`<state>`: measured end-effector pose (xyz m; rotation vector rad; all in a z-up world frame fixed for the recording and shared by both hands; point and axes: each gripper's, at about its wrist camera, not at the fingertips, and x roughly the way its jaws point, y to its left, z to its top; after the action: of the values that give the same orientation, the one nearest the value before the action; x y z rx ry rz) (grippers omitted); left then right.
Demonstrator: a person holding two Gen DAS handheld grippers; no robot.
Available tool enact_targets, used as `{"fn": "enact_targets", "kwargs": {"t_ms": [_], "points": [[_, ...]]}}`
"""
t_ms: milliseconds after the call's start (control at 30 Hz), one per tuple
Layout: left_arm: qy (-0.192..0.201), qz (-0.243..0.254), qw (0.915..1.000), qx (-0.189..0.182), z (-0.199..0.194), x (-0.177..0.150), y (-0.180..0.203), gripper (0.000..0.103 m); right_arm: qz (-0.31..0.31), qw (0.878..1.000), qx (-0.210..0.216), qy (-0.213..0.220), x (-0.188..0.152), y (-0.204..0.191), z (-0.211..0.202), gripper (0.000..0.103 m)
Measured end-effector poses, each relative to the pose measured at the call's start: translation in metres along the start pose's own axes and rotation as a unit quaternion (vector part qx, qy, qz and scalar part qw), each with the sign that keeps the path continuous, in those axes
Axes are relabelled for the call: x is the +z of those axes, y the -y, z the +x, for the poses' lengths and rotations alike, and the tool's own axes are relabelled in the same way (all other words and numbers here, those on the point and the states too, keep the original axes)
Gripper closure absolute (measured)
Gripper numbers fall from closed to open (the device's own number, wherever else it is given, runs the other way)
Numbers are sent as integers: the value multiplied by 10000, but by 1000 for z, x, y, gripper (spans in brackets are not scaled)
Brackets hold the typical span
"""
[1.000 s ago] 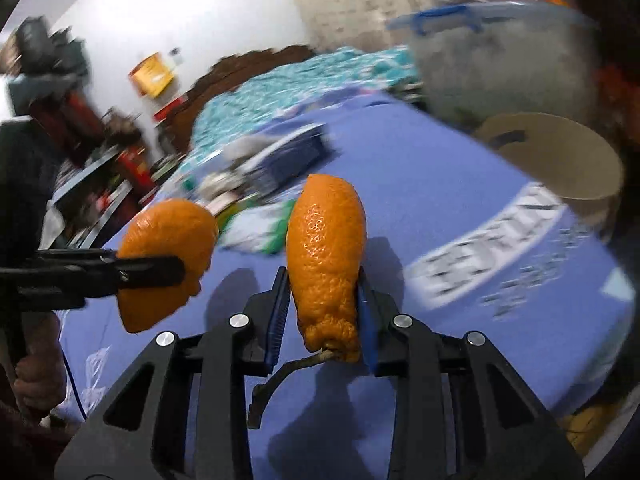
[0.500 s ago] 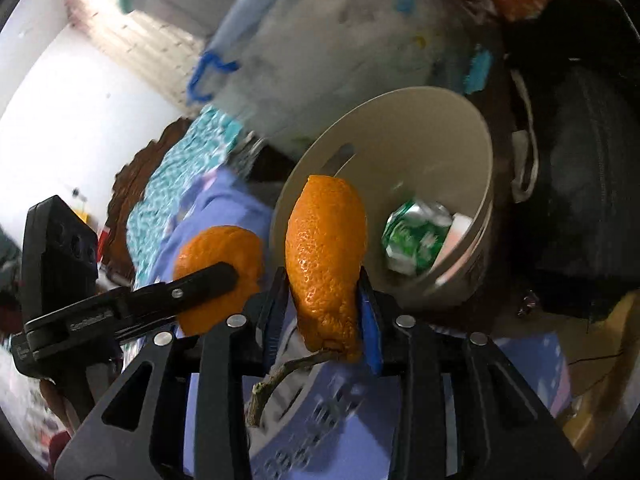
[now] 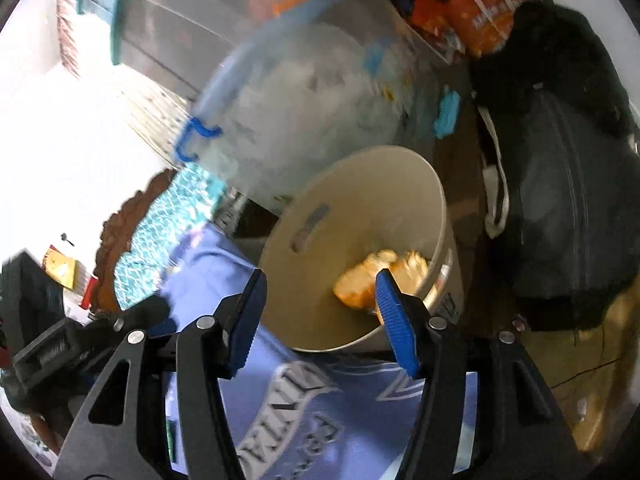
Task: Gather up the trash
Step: 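Carry both oranges to the beige bin and release them, then grasp crumpled paper with the left gripper while the right grasps the water bottle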
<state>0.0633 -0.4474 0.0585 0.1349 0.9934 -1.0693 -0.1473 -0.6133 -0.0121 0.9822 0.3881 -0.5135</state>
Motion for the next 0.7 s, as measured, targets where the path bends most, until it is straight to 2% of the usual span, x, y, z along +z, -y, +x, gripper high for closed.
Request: {"fn": "enact_targets", "kwargs": {"t_ms": [100, 167, 300, 367, 400, 467, 567, 633, 667, 700], "points": [[482, -397, 9978, 208, -53, -14, -38, 39, -305, 9990, 316, -84, -3, -27, -6, 44], [741, -701, 9936, 482, -85, -26, -68, 39, -564, 9964, 585, -250, -9, -49, -6, 44], [1069, -1400, 9741, 1416, -157, -54, -148, 39, -1305, 9788, 1267, -941, -36, -109, 5, 44], [1130, -1836, 9551, 2032, -194, -65, -198, 39, -1715, 9638, 1559, -1321, -56, -141, 13, 44], [1139, -2066, 9467, 2195, -207, -68, -220, 39, -1886, 9576, 1635, -1438, -64, -153, 16, 44], [1215, -2748, 9221, 2438, -241, -79, -279, 39, -2246, 9432, 1763, -1698, -85, -182, 24, 44], [1253, -3234, 8936, 2848, -274, -87, -352, 38, -2574, 9224, 1940, -2129, -109, -218, 41, 44], [1174, -3324, 8865, 2998, -283, -86, -394, 33, -2664, 9109, 2027, -2412, -119, -242, 53, 44], [1162, -3445, 8840, 2938, -286, -86, -416, 27, -2661, 9058, 2069, -2566, -121, -255, 60, 44], [1181, -3557, 8842, 2789, -285, -85, -430, 26, -2641, 9015, 2102, -2707, -125, -267, 67, 42]]}}
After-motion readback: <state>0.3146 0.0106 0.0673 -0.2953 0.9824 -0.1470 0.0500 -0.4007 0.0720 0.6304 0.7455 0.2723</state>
